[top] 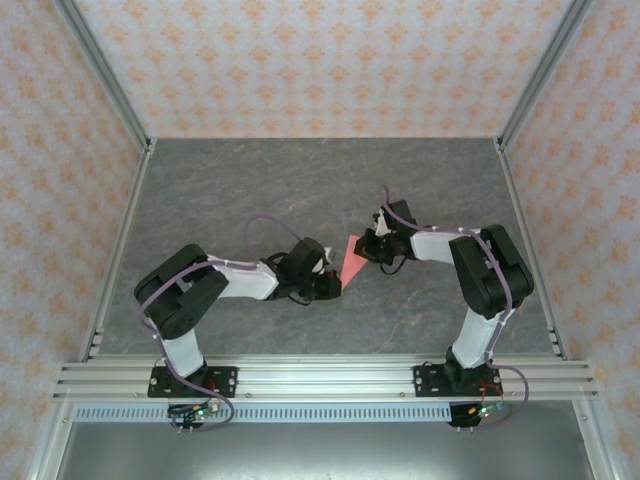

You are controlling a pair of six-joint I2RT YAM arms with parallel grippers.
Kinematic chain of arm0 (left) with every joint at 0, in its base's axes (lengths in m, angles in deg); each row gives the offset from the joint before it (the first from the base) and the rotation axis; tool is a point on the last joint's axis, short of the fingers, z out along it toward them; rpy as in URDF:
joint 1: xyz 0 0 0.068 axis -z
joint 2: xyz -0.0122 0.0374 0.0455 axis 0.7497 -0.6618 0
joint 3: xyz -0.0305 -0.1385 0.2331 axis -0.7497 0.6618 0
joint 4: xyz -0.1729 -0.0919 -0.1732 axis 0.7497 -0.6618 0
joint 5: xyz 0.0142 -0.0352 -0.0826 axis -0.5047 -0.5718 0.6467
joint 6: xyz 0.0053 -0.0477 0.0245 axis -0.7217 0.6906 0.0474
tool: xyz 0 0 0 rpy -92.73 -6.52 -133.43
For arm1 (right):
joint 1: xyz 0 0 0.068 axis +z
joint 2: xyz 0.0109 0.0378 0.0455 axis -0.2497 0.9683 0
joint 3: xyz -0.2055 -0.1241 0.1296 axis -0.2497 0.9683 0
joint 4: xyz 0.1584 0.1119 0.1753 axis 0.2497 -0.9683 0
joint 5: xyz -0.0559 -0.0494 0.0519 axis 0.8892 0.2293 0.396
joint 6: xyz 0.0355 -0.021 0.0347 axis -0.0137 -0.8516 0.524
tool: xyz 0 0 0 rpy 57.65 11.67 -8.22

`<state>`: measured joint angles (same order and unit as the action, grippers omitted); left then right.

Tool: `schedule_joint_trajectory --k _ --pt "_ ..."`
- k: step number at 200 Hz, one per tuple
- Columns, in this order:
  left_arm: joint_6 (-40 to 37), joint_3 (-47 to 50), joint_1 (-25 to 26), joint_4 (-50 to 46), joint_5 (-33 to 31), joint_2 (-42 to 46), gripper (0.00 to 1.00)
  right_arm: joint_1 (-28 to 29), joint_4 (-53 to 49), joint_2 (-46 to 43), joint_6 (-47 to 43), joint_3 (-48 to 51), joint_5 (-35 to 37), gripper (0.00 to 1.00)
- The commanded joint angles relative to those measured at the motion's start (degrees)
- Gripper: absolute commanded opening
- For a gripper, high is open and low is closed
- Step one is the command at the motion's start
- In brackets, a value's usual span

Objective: Fold a paper plane with a square sheet of paper (fold left side to right side)
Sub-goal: Fold the wing for the fifth time at the center of the table.

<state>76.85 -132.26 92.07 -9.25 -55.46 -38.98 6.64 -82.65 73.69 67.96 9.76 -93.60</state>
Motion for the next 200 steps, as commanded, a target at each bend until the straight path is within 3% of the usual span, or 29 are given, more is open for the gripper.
schedule_joint_trajectory --k 1,68,160,200 --pt "-0.40 3.23 0.48 -7.89 -1.44 1.65 0.06 -0.22 -4.79 2.81 -1.25 0.25 5.72 0.08" --pt "-1.77 -2.27 -0.09 -11.33 -0.52 7.28 0.06 -0.23 -4.71 2.59 -1.20 0.25 5.26 0.08" --pt "-4.50 -16.41 -0.18 -11.10 3.02 -6.55 0.08 -0.24 -4.89 2.49 -1.34 0.34 5.17 0.09" --pt "-3.69 -14.67 -1.73 -9.89 1.36 -8.04 0.08 -0.20 -5.36 2.48 -1.73 0.41 5.26 0.08"
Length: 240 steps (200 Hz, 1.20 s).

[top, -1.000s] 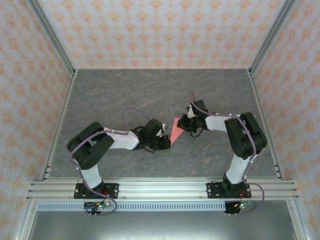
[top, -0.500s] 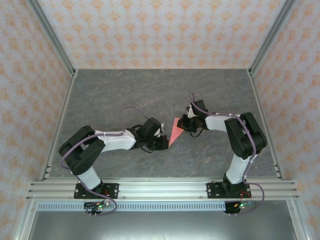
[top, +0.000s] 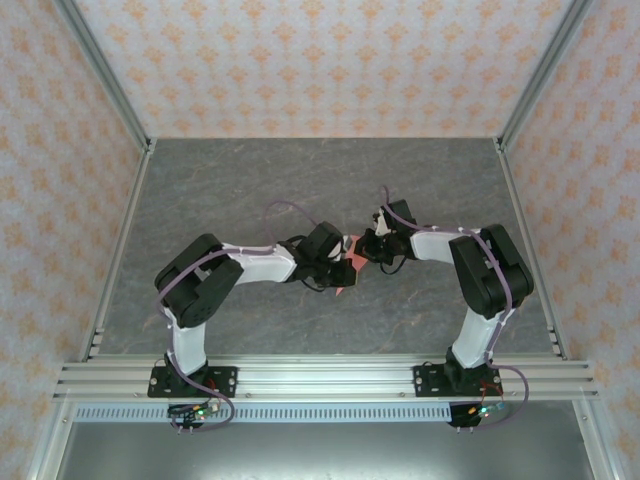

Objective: Fold a paper plane with a square sheet of paper (fold left side to right side)
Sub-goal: Fold the wing for the fifth time at the center of the table.

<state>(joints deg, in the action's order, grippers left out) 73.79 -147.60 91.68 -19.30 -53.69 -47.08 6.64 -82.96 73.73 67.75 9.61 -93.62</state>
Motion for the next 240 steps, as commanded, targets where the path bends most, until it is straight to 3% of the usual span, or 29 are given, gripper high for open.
schedule_joint_trajectory --k 1,98,152,188,240 --pt "-0.56 0.80 -1.39 0.26 -0.41 0.04 0.08 -0.19 -5.08 2.43 -1.51 0.57 5.32 0.08" --pt "2.96 15.07 -2.03 8.13 1.43 3.54 0.06 -0.27 -6.99 1.60 -2.66 -0.60 6.12 0.08" --pt "3.72 17.53 -2.00 10.36 1.71 3.78 0.01 -0.12 -4.15 -6.82 -2.22 1.60 1.52 0.04" --pt "3.45 17.54 -2.06 10.36 1.43 3.96 0.00 3.29 -4.52 -11.91 -1.68 5.18 0.87 0.04" --pt "3.53 17.38 -2.03 10.41 1.31 4.05 0.00 8.01 -2.42 -11.09 1.39 7.52 3.22 0.03"
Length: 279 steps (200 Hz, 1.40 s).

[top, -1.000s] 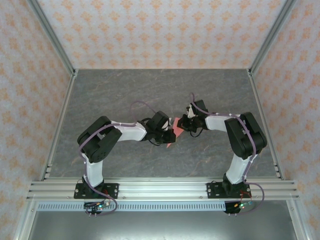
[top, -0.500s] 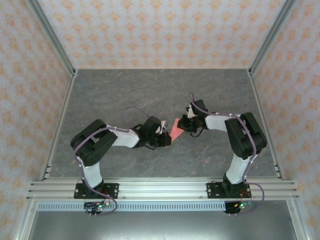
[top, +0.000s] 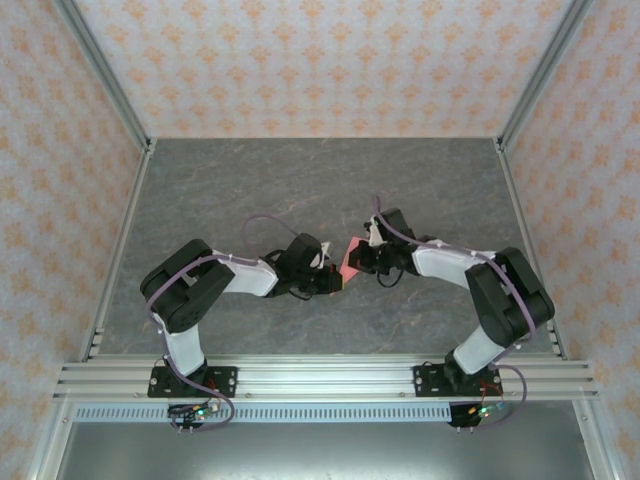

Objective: Fold a paper plane with a square sheet of paper (fold left side to right side)
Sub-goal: Fold the wing for the fifth time at the center of the table.

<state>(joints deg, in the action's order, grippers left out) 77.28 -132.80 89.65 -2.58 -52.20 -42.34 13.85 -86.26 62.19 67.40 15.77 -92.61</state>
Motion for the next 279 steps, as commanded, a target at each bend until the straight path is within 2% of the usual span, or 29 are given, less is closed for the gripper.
schedule_joint_trajectory --k 1,36,89,166,279 --pt "0.04 2.57 -0.01 -6.33 -0.20 -0.70 0.00 0.88 0.94 0.48 1.82 1.36 2.15 0.03" --pt "-0.05 2.30 -0.01 -6.71 -0.32 -0.61 0.00 3.01 2.20 2.34 2.72 1.35 2.08 0.03" --pt "-0.05 2.23 0.02 -6.84 -0.52 -0.72 0.00 3.32 3.14 3.60 3.11 2.76 3.20 0.03" --pt "-0.15 2.65 -0.12 -8.07 -1.54 -1.07 0.00 3.33 -3.69 4.53 -3.82 2.00 12.63 0.03" --pt "0.54 5.24 -0.23 -6.88 -1.62 -1.25 0.00 -6.02 -5.11 4.81 -8.33 -0.19 10.93 0.04"
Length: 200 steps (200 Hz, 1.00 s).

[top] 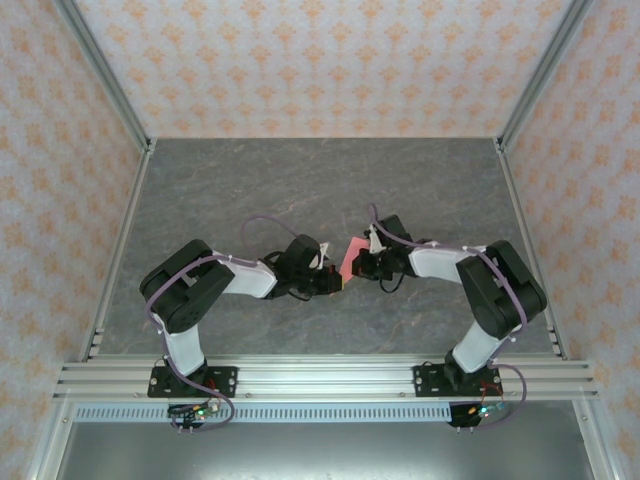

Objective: Fold a paper plane with a square sheet of paper (fold left side to right side)
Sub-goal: Fold the wing for the fifth time at the center of the table.

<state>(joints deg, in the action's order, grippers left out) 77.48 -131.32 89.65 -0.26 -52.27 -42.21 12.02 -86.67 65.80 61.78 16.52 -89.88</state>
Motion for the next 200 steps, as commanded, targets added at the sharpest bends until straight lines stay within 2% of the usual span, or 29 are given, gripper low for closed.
schedule_joint_trajectory --k 1,67,117,160,187,200 --pt "0.36 3.78 -0.22 -9.20 -1.56 -1.41 0.00 -4.30 -4.72 1.21 -2.73 -1.04 8.21 0.04" --pt "0.71 5.07 -0.20 -8.59 -1.47 -0.58 0.00 -10.72 -5.75 3.99 -3.83 -4.36 6.99 0.04" --pt "0.81 6.24 -0.13 -8.63 -1.30 1.31 0.00 -12.92 -7.25 5.41 -4.34 -6.91 7.17 0.04" --pt "0.19 6.87 -0.18 -9.88 -0.95 4.38 0.10 -13.70 -9.65 3.92 -4.88 -8.67 9.38 0.05" --pt "-0.85 7.17 -0.20 -12.24 -1.45 7.81 0.12 -14.35 -11.81 1.26 -5.64 -9.55 10.22 0.09" --pt "-1.44 7.23 -0.16 -13.29 -1.89 9.63 0.13 -14.36 -12.95 -0.81 -5.83 -9.84 10.77 0.15"
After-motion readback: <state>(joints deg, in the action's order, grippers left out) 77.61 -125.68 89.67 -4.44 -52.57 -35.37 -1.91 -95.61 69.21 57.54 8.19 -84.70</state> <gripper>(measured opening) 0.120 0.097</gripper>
